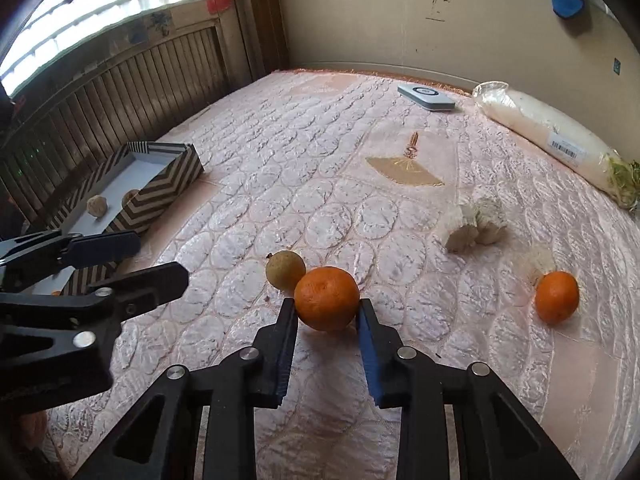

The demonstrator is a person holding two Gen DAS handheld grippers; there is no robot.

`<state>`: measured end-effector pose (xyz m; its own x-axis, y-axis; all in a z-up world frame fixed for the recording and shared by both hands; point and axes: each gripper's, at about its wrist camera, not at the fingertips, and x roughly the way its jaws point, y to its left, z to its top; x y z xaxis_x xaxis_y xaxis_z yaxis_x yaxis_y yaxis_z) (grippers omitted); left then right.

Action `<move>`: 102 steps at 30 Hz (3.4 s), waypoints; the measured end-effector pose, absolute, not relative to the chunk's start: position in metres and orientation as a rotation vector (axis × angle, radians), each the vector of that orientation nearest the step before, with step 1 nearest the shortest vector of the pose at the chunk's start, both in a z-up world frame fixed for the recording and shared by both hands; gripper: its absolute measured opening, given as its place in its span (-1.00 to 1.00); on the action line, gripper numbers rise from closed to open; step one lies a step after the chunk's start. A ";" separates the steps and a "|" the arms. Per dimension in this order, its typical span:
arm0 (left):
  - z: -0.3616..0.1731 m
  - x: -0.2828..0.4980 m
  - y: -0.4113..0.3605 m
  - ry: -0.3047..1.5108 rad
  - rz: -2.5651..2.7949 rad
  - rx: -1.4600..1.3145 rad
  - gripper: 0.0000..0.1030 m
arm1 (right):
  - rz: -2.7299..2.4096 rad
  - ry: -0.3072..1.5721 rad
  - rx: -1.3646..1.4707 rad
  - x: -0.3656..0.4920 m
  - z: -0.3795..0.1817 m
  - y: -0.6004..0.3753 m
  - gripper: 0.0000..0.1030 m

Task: Organize fruits
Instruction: 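Grasp the next orange with the right tool, then grasp the brown kiwi with the left tool while the right tool holds the orange, then carry the kiwi and the orange over the striped tray with both tools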

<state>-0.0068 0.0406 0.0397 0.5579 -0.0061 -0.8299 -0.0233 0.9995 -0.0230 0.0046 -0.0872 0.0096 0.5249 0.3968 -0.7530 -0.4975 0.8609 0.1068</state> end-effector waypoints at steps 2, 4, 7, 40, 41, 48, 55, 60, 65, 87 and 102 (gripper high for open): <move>0.037 0.001 0.034 0.997 -0.008 -0.046 0.13 | 0.496 0.840 -0.132 -0.001 0.017 -0.098 -0.44; 0.035 0.009 0.027 1.009 -0.020 -0.057 0.13 | 0.468 0.840 -0.120 -0.004 0.021 -0.111 -0.44; 0.032 0.020 0.019 1.029 -0.030 -0.075 0.13 | 0.432 0.843 -0.101 -0.007 0.023 -0.128 -0.44; 0.036 -0.004 0.033 0.948 0.021 -0.044 -0.50 | 0.457 0.830 -0.059 -0.037 0.021 -0.117 -0.44; 0.037 -0.007 0.035 0.944 0.024 -0.041 -0.50 | 0.458 0.830 -0.058 -0.039 0.021 -0.115 -0.44; 0.041 -0.031 0.055 0.913 0.062 -0.030 -0.51 | 0.480 0.824 -0.067 -0.051 0.025 -0.097 -0.44; 0.047 -0.051 0.079 0.890 0.097 -0.043 -0.50 | 0.511 0.820 -0.096 -0.060 0.029 -0.073 -0.44; 0.052 -0.063 0.096 0.869 0.126 -0.055 -0.50 | 0.538 0.812 -0.123 -0.068 0.032 -0.052 -0.44; 0.057 -0.072 0.114 0.849 0.156 -0.065 -0.50 | 0.566 0.801 -0.148 -0.073 0.037 -0.034 -0.44; 0.058 -0.109 0.190 0.826 0.271 -0.135 -0.51 | 0.677 0.772 -0.243 -0.090 0.048 0.041 -0.44; 0.048 -0.129 0.221 0.840 0.309 -0.158 -0.50 | 0.749 0.770 -0.308 -0.096 0.047 0.089 -0.44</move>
